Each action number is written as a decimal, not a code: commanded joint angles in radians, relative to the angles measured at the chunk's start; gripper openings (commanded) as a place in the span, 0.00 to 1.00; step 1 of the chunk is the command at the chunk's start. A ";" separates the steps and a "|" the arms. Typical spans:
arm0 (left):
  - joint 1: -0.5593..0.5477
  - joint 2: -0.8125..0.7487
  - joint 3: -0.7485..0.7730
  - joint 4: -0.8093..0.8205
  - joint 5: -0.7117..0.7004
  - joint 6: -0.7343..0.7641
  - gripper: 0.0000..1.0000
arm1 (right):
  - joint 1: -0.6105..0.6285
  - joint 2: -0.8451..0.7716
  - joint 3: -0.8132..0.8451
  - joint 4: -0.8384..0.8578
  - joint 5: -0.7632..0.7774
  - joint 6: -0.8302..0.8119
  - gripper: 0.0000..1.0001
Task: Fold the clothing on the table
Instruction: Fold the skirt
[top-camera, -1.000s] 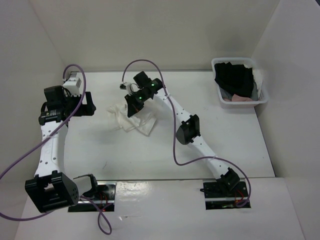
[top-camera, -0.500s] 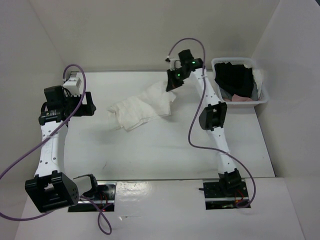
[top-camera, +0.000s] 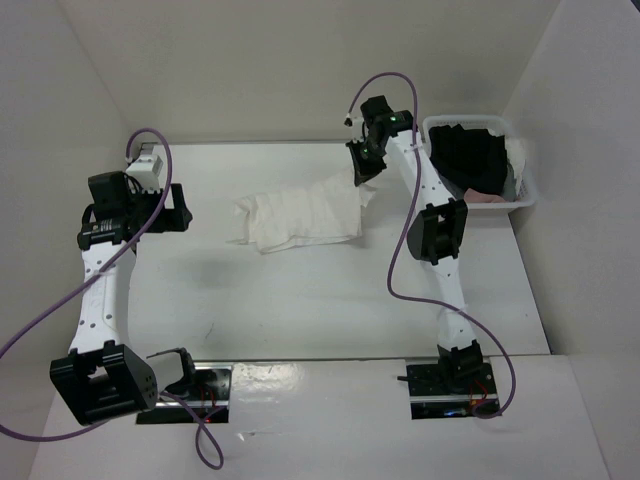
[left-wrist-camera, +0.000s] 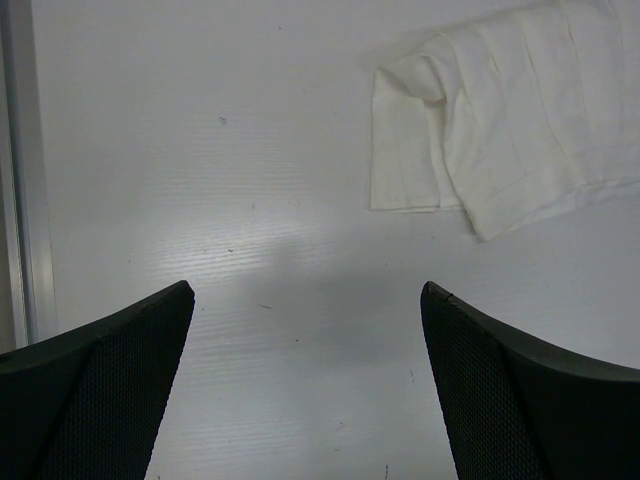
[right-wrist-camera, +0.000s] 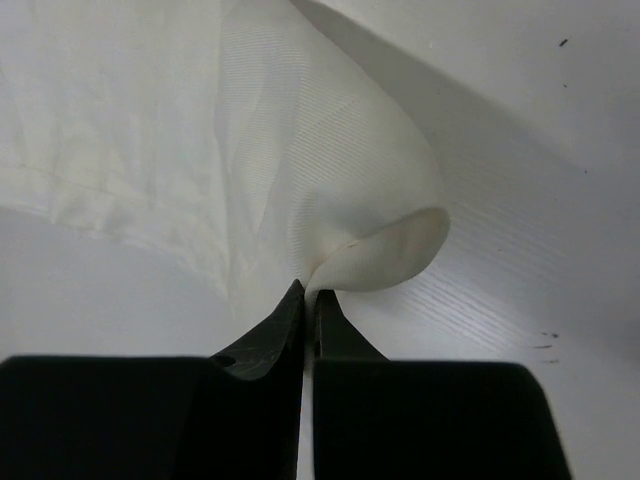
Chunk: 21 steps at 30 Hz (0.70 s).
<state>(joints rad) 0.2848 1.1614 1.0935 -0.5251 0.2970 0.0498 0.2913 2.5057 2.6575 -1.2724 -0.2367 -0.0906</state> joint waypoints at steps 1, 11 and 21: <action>0.005 -0.017 0.020 0.005 0.017 0.015 1.00 | -0.006 -0.097 -0.025 -0.016 0.111 0.041 0.00; 0.005 -0.017 0.011 0.005 0.017 0.024 1.00 | -0.056 -0.165 -0.059 0.002 0.208 0.042 0.00; 0.005 -0.017 0.011 0.005 0.017 0.024 1.00 | -0.084 -0.156 -0.059 0.021 0.312 0.060 0.00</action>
<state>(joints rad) 0.2848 1.1614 1.0935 -0.5251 0.2970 0.0532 0.2108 2.4241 2.5958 -1.2739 0.0235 -0.0463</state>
